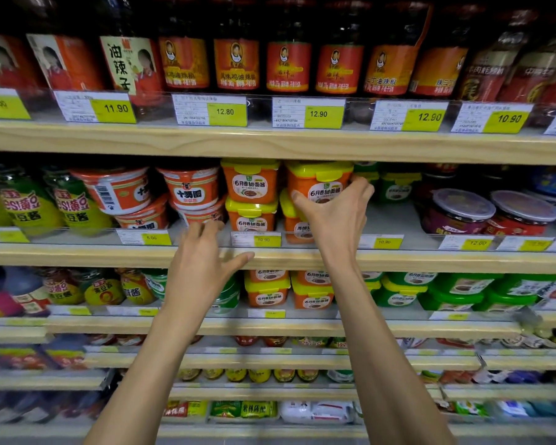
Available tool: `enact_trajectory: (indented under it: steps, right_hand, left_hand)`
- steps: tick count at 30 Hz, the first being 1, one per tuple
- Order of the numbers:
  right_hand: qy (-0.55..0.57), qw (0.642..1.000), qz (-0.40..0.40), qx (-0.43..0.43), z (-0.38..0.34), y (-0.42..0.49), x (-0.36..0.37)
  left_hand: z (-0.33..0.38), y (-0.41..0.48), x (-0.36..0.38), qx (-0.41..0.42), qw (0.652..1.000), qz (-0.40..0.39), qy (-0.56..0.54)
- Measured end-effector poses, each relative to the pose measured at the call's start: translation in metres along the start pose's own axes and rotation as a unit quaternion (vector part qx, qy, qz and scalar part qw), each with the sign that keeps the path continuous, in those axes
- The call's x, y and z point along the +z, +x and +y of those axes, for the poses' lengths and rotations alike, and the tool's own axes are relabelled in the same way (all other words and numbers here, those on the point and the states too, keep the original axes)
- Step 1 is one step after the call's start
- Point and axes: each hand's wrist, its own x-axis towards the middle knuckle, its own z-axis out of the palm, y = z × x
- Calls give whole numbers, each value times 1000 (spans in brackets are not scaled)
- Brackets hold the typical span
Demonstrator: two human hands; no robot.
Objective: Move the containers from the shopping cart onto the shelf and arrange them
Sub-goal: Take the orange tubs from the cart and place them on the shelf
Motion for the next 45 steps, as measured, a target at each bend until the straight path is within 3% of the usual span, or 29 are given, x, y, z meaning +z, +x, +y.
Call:
enact_trajectory:
  steps: [11, 16, 22, 28, 36, 45]
  right_hand:
    - [-88, 996, -3, 4, -14, -7, 13]
    - [-181, 982, -59, -9, -11, -9, 6]
    - [-341, 925, -160, -53, -2, -23, -31]
    - [-472, 832, -283, -70, 29, -51, -73]
    - [-515, 792, -329, 21, 112, -75, -145]
    - [-521, 779, -301, 174, 240, -96, -312]
  left_hand:
    - [-9, -24, -10, 32, 997, -56, 51]
    - [-10, -34, -17, 44, 990, -97, 88]
    - [-8, -39, -20, 57, 983, -142, 105]
    - [9, -41, -7, 82, 976, -183, 89]
    - [88, -63, 47, 156, 943, -284, 75]
    - [254, -124, 150, 295, 857, -407, 113]
